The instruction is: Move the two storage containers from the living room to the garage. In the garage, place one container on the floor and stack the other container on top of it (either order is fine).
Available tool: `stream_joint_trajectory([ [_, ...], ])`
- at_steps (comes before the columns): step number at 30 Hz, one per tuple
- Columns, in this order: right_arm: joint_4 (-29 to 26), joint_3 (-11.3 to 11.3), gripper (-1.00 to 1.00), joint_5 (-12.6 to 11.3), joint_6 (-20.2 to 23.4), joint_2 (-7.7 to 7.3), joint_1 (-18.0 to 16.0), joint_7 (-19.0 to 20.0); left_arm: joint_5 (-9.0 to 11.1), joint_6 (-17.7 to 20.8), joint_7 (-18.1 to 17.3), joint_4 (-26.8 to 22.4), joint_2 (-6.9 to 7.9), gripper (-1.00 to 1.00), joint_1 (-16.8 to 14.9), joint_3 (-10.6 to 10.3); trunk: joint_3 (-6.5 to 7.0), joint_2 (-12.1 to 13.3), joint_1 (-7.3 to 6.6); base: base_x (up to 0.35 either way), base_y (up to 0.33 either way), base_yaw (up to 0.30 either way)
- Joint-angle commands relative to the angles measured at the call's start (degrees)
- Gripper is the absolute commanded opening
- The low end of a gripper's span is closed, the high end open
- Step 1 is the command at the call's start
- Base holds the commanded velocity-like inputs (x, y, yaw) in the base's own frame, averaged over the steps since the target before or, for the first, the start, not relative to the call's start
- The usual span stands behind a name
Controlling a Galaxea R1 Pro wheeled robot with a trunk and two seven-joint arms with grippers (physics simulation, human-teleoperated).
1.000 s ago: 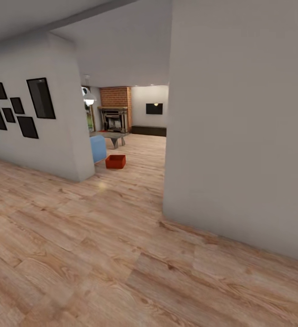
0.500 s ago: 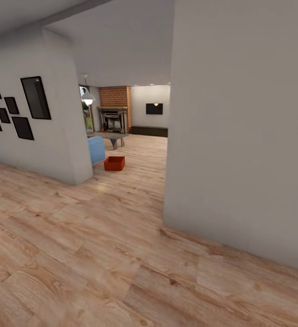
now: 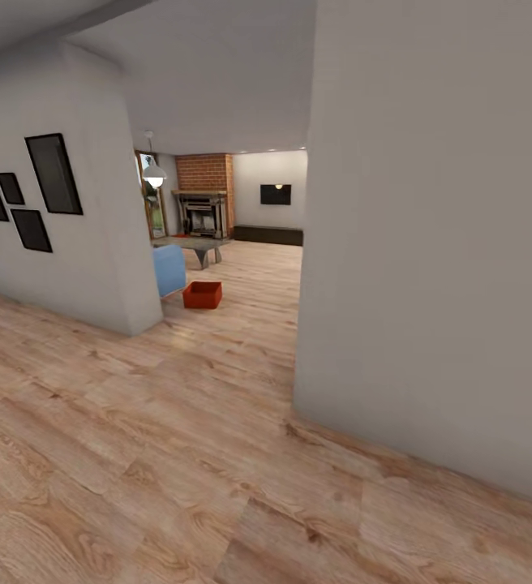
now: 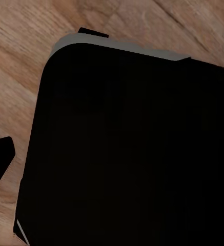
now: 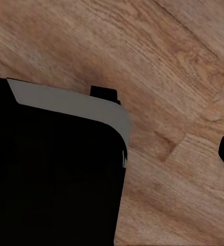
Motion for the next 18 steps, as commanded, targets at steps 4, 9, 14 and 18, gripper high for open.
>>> stream_joint_trajectory([
  [4, 0.12, 0.43, 1.00, -0.44, -0.33, 0.05, -0.05, -0.01, 0.24, -0.09, 0.04, -0.07, -0.01, 1.00, 0.02, 0.01, -0.05, -0.02, 0.03, 0.322, 0.000, 0.182],
  [9, 0.16, 0.43, 1.00, -0.44, -0.33, 0.01, -0.05, -0.01, 0.24, -0.09, 0.04, -0.07, -0.01, 1.00, 0.02, 0.01, -0.05, -0.02, 0.03, 0.322, 0.000, 0.260],
  [14, 0.16, 0.43, 1.00, -0.44, -0.37, -0.02, -0.05, -0.01, 0.24, -0.09, 0.04, -0.07, -0.01, 1.00, 0.02, 0.01, -0.05, -0.02, 0.03, 0.322, 0.000, 0.267],
  [18, 0.13, 0.43, 1.00, -0.44, -0.41, -0.04, -0.05, -0.02, 0.24, -0.09, 0.04, -0.07, -0.01, 1.00, 0.02, 0.01, -0.05, -0.02, 0.03, 0.322, 0.000, 0.268],
])
